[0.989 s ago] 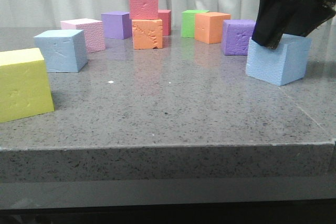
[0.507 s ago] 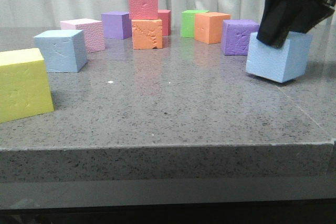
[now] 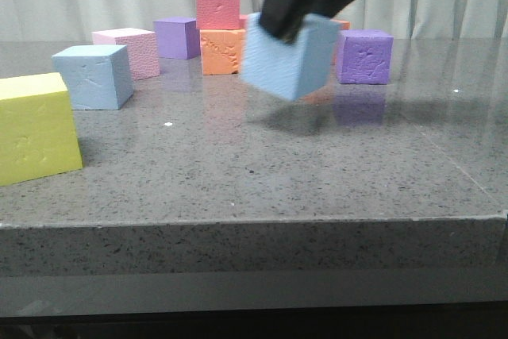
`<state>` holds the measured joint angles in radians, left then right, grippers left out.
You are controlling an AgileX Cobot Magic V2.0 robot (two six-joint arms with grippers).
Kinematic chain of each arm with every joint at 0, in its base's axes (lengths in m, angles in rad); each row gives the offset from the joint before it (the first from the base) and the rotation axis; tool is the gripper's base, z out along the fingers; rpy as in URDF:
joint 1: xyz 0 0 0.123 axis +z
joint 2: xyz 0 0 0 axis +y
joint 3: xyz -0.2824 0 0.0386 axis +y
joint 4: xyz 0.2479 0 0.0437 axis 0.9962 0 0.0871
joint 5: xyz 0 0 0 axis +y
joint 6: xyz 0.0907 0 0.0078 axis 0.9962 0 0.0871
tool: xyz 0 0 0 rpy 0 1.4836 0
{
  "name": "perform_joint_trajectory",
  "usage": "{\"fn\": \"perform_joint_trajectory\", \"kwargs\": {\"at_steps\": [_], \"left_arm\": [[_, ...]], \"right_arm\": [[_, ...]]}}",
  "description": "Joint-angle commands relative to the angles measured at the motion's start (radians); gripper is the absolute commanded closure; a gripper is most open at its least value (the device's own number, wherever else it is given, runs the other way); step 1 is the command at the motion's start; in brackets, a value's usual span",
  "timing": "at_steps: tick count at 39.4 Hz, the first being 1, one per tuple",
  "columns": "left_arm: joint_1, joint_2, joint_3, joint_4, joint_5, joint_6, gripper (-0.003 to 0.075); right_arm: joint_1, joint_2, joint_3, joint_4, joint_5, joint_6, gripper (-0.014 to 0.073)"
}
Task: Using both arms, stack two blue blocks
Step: 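Carry the light-blue cube toward the table center and set it down, then open the right gripper and lift it away from the cube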
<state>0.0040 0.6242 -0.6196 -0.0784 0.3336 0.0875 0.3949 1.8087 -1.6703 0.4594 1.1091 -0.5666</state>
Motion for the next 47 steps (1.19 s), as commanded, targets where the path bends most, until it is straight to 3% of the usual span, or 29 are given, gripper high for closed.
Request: {"fn": "perform_joint_trajectory", "kwargs": {"at_steps": [1,14,24,30,34,37,39,47], "left_arm": [[-0.002,0.006,-0.031,-0.003,-0.082,-0.004,0.0048],[-0.002,0.006,-0.031,-0.003,-0.082,-0.004,0.0048],[-0.002,0.006,-0.031,-0.003,-0.082,-0.004,0.0048],[-0.002,0.006,-0.031,-0.003,-0.082,-0.004,0.0048],[-0.002,0.006,-0.031,-0.003,-0.082,-0.004,0.0048],[-0.002,0.006,-0.031,-0.003,-0.082,-0.004,0.0048],[-0.002,0.006,-0.031,-0.003,-0.082,-0.004,0.0048],[-0.002,0.006,-0.031,-0.003,-0.082,-0.004,0.0048]], "right_arm": [[0.049,-0.017,-0.035,0.025,-0.059,-0.009,0.0263],[0.085,0.035,-0.036,0.015,-0.053,-0.009,0.0251],[0.085,0.028,-0.041,0.014,-0.042,-0.009,-0.0074],[0.084,0.003,-0.113,-0.038,0.013,0.001,-0.005],[0.084,-0.018,-0.174,-0.088,0.055,0.09,-0.0046],[0.084,-0.03,-0.208,-0.109,0.078,0.158,0.0006],[0.083,-0.042,-0.219,-0.111,0.091,0.192,0.0085],[0.082,-0.081,-0.22,-0.112,0.102,0.221,0.0475]]}}
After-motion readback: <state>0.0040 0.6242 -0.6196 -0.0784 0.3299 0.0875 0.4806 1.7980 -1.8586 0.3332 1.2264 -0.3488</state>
